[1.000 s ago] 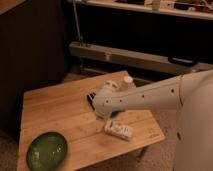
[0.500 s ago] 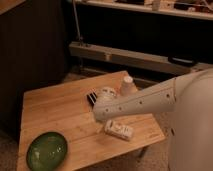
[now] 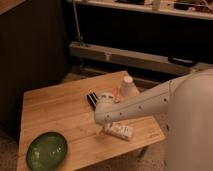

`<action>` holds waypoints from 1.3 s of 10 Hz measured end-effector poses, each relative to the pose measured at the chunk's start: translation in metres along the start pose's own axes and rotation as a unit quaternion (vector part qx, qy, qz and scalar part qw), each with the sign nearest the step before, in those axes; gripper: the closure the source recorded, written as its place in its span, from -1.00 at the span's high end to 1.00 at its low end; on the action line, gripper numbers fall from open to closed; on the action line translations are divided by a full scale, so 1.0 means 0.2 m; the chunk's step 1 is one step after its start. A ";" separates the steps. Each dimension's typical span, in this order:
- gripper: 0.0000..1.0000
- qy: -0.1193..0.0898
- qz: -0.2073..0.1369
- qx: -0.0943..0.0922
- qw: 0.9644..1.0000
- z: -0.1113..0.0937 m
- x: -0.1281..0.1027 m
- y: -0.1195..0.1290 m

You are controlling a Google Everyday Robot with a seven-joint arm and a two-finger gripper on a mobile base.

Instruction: Stand the bottle upright

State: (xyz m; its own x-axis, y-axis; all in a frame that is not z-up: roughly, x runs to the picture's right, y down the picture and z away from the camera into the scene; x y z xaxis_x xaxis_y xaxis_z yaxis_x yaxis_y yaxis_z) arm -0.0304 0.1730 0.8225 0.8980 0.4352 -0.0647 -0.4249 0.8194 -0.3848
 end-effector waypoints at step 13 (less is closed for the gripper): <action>0.60 0.013 0.016 -0.006 1.000 0.04 0.03 -0.07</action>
State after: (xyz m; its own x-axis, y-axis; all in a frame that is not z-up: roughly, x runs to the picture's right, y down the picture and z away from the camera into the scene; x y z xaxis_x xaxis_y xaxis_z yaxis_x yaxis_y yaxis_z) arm -0.0205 0.1663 0.8357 0.8866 0.4514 -0.1013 -0.4524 0.8002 -0.3937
